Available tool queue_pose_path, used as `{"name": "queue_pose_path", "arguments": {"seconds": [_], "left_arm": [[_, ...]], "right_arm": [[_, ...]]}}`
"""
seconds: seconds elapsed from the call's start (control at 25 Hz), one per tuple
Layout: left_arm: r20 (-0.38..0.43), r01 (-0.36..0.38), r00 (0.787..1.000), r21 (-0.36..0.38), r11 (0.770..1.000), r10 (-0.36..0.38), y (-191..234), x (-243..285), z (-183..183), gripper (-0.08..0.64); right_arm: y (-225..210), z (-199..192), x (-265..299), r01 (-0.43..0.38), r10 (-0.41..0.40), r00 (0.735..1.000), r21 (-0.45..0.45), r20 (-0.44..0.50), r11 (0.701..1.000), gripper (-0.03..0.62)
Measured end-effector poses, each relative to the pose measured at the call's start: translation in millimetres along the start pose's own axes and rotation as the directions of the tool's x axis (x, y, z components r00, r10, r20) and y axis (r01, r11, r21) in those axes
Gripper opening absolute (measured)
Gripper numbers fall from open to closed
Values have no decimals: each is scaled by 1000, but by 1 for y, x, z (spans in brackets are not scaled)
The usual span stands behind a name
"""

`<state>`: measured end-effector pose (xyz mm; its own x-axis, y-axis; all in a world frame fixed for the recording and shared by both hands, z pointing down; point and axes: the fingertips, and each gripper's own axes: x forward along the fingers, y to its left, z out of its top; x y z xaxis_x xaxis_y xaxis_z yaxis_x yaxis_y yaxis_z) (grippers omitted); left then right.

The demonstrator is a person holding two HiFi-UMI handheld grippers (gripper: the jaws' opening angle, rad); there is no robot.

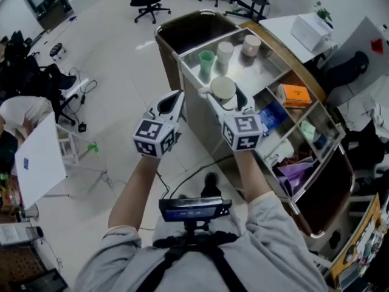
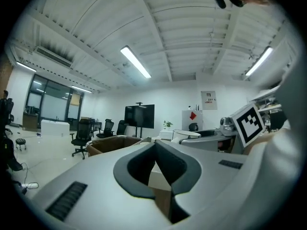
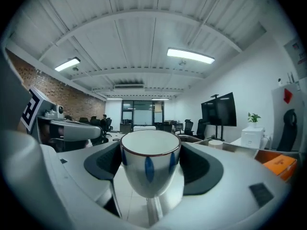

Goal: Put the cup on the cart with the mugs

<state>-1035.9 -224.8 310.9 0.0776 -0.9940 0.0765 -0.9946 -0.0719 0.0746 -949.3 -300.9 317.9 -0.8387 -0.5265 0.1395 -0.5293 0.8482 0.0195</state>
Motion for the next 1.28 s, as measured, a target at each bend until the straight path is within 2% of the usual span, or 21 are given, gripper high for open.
{"name": "queue_pose_path", "arguments": {"seconds": [0.2,0.36,0.64,0.8,1.08,1.28], "left_arm": [[8,32,999,0,1000,-32,5,54,11,1],[3,46,999,16,999,-46,9,89,14,2],[-29,75,997,35,997,-74,10,140,8,2],[-31,79,996,29,996,-78,14,156,6,2],[-37,78,996,30,997,-77,19,170,2,2],[-41,58,998,17,998,-57,30,170,-3,2]], "right_arm": [[-62,8,37,128,-128,992,-1,-3,992,379],[-104,6,63,239,-239,971,20,-22,971,380],[-164,-4,100,390,-386,920,64,-74,918,380],[-193,-11,114,484,-475,873,73,-112,872,380],[-234,-31,129,570,-551,818,103,-166,815,380],[-246,-50,142,596,-564,796,116,-220,795,380]]}}
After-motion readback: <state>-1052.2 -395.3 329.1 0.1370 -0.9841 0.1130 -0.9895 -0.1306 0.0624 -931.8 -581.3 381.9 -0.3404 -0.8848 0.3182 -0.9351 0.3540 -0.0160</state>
